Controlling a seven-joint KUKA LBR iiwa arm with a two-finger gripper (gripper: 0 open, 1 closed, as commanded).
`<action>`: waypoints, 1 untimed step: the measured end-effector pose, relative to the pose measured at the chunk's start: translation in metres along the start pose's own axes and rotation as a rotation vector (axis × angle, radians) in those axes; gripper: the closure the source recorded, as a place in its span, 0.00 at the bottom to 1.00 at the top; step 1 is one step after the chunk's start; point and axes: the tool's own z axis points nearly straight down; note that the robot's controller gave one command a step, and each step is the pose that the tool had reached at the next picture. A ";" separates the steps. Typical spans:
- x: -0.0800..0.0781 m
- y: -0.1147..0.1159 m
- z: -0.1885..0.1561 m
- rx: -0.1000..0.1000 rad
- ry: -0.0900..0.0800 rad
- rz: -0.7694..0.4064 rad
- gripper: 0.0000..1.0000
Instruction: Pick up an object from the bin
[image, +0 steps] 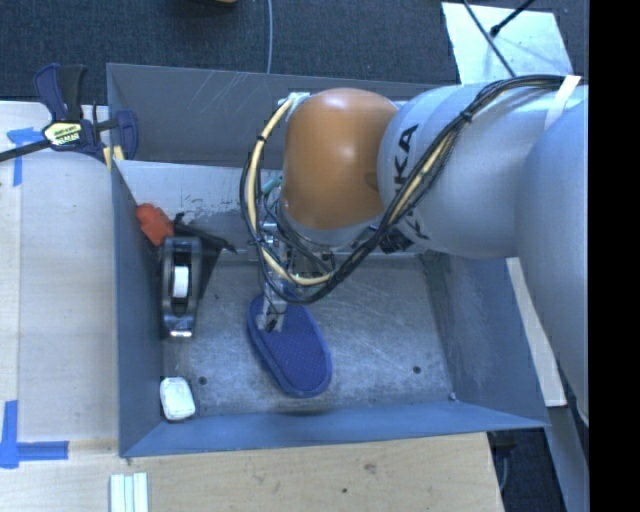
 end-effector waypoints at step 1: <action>-0.038 -0.058 0.100 0.002 -0.007 -1.222 0.00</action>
Offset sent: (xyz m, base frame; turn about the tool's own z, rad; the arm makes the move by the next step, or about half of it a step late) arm 0.0373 -0.0571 -0.0996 -1.2244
